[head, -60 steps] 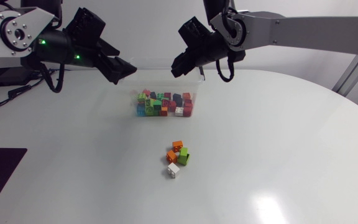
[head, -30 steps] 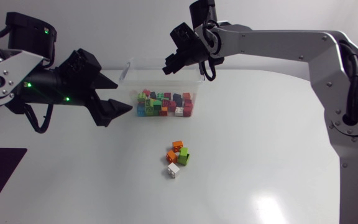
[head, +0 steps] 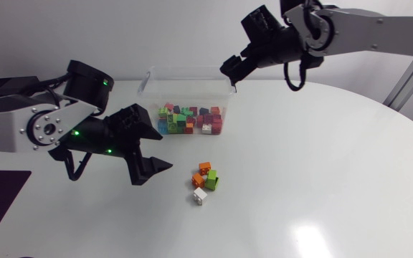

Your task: Place the duplo bricks in the container

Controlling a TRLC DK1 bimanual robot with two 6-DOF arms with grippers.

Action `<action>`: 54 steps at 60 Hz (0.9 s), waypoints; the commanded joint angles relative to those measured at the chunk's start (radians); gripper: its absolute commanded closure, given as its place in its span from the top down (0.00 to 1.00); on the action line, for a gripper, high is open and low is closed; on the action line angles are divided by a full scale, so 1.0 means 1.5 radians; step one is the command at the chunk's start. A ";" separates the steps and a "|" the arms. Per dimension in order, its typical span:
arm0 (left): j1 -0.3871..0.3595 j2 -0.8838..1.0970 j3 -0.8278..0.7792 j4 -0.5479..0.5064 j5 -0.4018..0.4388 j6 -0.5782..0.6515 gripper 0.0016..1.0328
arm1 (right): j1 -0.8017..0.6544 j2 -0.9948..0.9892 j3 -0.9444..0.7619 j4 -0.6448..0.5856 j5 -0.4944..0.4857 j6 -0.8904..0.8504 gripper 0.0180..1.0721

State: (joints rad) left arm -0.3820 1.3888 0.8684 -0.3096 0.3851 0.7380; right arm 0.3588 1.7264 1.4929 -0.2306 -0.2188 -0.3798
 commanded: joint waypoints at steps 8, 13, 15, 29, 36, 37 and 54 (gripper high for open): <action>-0.053 0.087 -0.010 0.050 -0.068 -0.022 0.95 | -0.011 -0.119 -0.162 -0.004 -0.015 -0.017 0.96; -0.079 0.119 0.000 0.063 -0.095 -0.050 0.95 | -0.009 -0.155 -0.214 -0.006 -0.016 -0.011 0.96; -0.085 0.131 0.006 0.068 -0.101 -0.059 0.95 | -0.004 -0.169 -0.234 -0.005 -0.016 -0.009 0.96; -0.104 0.219 0.041 0.082 -0.141 -0.091 0.93 | 0.015 -0.226 -0.319 -0.001 -0.016 0.010 0.96; -0.113 0.231 0.047 0.088 -0.143 -0.103 0.93 | 0.016 -0.243 -0.333 -0.008 -0.016 0.010 0.96; -0.114 0.232 0.048 0.089 -0.143 -0.105 0.93 | 0.016 -0.244 -0.334 -0.008 -0.016 0.011 0.96; -0.145 0.258 0.067 0.091 -0.143 -0.127 0.93 | 0.027 -0.261 -0.353 -0.014 -0.016 0.026 0.96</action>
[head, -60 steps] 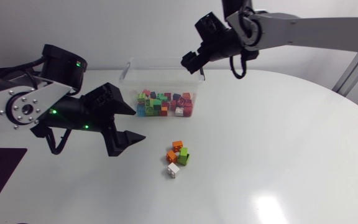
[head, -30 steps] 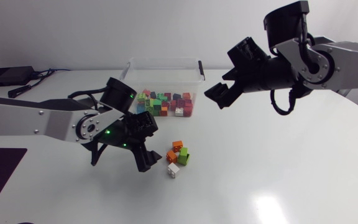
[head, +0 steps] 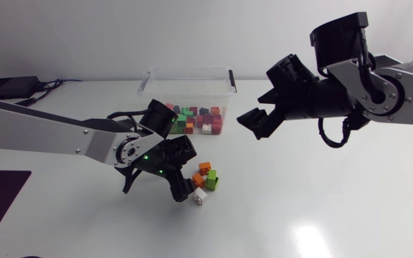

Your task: Place the duplo bricks in the container

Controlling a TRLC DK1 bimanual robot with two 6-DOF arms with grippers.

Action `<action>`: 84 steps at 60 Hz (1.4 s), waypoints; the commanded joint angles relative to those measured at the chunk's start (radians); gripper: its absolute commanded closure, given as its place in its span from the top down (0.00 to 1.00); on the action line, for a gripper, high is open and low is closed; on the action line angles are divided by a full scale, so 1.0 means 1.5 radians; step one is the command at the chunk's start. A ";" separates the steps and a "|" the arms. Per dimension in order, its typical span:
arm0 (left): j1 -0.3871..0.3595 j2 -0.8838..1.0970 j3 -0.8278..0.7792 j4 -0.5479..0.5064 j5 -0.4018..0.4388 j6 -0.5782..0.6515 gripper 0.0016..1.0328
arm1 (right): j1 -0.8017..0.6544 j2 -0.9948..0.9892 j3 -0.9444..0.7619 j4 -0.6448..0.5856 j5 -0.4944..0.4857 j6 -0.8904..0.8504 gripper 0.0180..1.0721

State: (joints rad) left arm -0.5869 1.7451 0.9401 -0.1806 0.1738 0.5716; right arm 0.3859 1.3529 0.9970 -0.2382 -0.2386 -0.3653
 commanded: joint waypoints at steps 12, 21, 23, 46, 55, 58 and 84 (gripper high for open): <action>-0.010 0.059 0.042 0.011 -0.002 -0.029 0.93 | 0.024 -0.014 -0.039 -0.008 -0.003 0.024 0.96; -0.023 0.075 0.050 0.016 -0.003 -0.037 0.92 | 0.026 -0.014 -0.039 -0.012 -0.003 0.024 0.96; -0.026 0.079 0.053 0.016 -0.004 -0.042 0.89 | 0.026 -0.014 -0.038 -0.014 -0.003 0.024 0.96; -0.027 0.096 0.040 0.037 -0.005 -0.049 0.34 | 0.058 0.020 -0.052 -0.057 -0.069 -0.044 0.95; -0.020 0.064 0.000 0.039 -0.003 -0.023 0.33 | 0.080 0.055 -0.067 -0.063 -0.097 -0.099 0.95; -0.015 0.056 -0.010 0.040 -0.002 -0.015 0.33 | 0.079 0.070 -0.067 -0.063 -0.105 -0.109 0.95; 0.087 -0.096 -0.108 0.039 0.041 0.033 0.33 | 0.145 0.210 -0.015 -0.069 -0.054 -0.112 0.95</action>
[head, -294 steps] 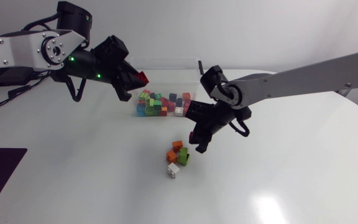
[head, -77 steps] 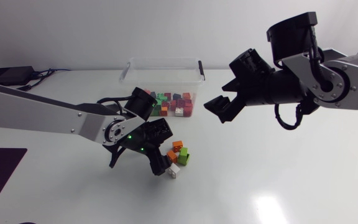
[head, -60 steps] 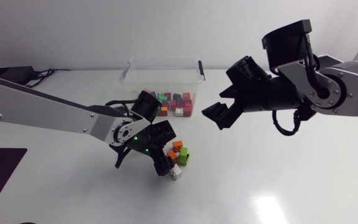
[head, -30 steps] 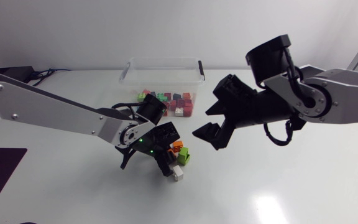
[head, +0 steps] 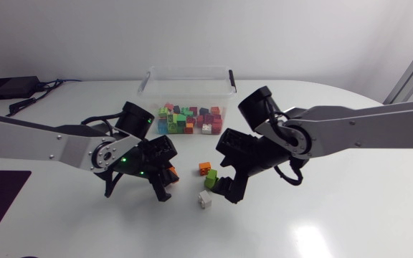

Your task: Place the duplo bricks in the container

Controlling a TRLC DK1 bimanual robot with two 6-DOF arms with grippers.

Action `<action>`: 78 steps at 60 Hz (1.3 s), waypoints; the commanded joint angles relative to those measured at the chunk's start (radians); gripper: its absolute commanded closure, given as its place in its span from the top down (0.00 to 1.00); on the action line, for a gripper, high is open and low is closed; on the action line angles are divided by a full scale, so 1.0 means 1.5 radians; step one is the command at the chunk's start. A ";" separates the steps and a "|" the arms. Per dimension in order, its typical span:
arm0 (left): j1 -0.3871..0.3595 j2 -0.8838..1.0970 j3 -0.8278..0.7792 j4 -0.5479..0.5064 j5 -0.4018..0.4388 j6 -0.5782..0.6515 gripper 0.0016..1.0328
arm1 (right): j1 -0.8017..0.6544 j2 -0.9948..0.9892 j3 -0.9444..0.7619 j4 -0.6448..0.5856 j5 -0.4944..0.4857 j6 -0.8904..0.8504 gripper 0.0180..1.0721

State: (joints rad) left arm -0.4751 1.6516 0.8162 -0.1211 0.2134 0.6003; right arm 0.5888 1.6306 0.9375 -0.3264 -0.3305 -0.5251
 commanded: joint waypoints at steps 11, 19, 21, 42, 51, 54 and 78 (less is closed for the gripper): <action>0.057 -0.118 -0.057 -0.008 0.050 0.027 0.33 | 0.026 0.066 0.060 -0.025 0.025 -0.003 0.95; 0.088 -0.154 -0.060 -0.015 0.069 0.032 0.33 | 0.026 0.103 0.091 -0.030 0.036 -0.001 0.95; 0.091 -0.158 -0.060 -0.016 0.071 0.032 0.33 | 0.026 0.108 0.095 -0.030 0.036 -0.001 0.95; 0.143 -0.235 -0.063 -0.044 0.121 0.049 0.33 | 0.006 0.167 0.127 -0.020 0.068 -0.003 0.95; 0.159 -0.250 -0.063 -0.051 0.137 0.054 0.33 | 0.002 0.187 0.136 -0.020 0.076 -0.004 0.91; 0.161 -0.254 -0.064 -0.054 0.138 0.058 0.33 | 0.002 0.194 0.137 -0.020 0.076 -0.003 0.90; 0.193 -0.278 -0.025 -0.079 0.174 0.057 0.33 | 0.027 0.246 0.145 -0.002 0.095 0.004 0.27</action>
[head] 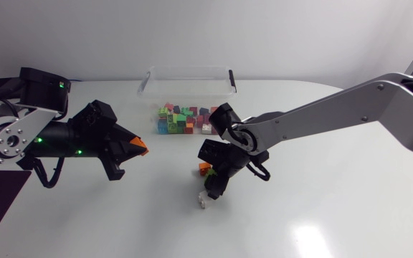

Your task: Place the duplo bricks in the container

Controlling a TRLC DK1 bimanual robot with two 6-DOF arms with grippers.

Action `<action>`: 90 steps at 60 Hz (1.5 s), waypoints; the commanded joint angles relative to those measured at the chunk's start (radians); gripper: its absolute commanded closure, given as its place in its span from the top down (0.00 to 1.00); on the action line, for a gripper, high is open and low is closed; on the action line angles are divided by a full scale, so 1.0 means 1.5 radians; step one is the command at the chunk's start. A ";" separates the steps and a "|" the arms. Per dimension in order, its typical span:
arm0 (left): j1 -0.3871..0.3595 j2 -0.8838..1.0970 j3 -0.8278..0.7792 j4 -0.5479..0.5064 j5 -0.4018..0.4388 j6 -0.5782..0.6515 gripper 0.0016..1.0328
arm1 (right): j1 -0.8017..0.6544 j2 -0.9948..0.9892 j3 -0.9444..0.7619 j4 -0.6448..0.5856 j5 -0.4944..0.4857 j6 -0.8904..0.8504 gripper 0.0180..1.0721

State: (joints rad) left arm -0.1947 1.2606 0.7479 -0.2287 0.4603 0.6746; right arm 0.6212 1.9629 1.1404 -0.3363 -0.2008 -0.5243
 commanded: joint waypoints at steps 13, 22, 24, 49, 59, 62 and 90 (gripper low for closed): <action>0.011 -0.014 0.048 -0.009 0.009 0.005 0.33 | -0.001 -0.011 0.010 -0.022 0.006 0.005 0.19; 0.012 -0.002 0.085 -0.018 0.009 0.001 0.33 | -0.009 -0.051 0.035 -0.076 0.006 0.002 0.19; 0.011 0.005 0.100 -0.021 0.009 -0.002 0.33 | -0.011 -0.063 0.046 -0.093 0.006 0.002 0.19; 0.012 0.191 0.303 0.065 0.009 -0.114 0.33 | -0.049 -0.125 0.220 -0.203 0.007 0.027 0.19; 0.017 0.300 0.394 0.108 0.009 -0.161 0.34 | -0.063 -0.119 0.254 -0.184 0.007 0.057 0.19; 0.018 0.335 0.423 0.115 0.007 -0.176 0.34 | -0.065 -0.116 0.265 -0.176 0.005 0.063 0.19; 0.020 0.383 0.462 0.193 -0.073 -0.205 0.96 | -0.095 -0.019 0.403 -0.089 -0.003 0.127 0.19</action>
State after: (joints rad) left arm -0.1734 1.9121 1.4899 0.0406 0.3573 0.3840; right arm 0.5007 1.8763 1.6947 -0.4870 -0.2005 -0.3622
